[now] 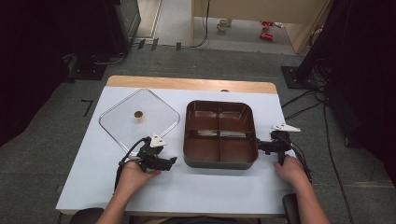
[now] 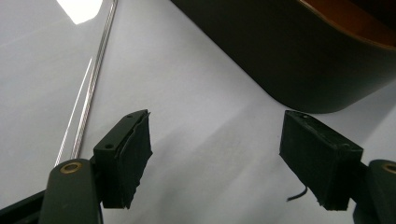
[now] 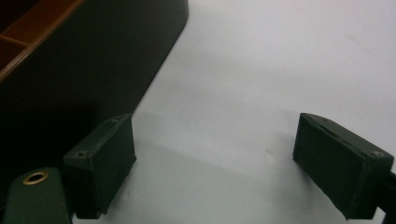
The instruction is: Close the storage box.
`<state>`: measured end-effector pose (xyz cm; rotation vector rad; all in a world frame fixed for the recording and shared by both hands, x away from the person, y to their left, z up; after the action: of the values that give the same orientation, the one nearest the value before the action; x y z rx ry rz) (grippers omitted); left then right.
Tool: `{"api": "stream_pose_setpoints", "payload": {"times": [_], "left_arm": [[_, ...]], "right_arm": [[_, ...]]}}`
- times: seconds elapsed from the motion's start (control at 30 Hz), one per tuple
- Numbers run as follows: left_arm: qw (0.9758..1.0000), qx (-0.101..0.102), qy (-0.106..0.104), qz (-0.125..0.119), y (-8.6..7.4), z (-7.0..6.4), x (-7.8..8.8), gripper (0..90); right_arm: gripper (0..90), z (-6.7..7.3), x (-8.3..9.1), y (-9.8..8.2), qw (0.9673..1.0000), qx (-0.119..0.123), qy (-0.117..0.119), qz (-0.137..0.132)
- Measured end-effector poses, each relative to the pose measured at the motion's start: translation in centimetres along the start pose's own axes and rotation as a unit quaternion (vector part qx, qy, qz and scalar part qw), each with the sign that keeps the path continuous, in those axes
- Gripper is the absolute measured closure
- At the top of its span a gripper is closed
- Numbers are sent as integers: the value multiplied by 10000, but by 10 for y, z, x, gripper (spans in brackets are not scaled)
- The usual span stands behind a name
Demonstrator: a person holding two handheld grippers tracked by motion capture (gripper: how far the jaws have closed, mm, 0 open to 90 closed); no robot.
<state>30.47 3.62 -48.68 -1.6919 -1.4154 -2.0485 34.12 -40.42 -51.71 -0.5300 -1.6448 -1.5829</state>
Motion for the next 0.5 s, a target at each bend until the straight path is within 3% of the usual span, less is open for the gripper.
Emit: {"api": "stream_pose_setpoints", "payload": {"times": [0.5], "left_arm": [[9998,91,-70,-142,9,12,14,252]], "right_arm": [[126,0,0,0,10000,5,-5,1]]}}
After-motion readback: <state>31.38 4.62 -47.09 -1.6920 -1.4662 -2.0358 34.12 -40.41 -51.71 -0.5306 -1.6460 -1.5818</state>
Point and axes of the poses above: each handheld gripper's, and its own axes: x roughly backward along the jaws, y roughly out of its top, z roughly to its left, the point moved 2 cm from there along -x, roughly forward along the jaws, and after that the axes turned 7 degrees about z, right-handed, at the moved point
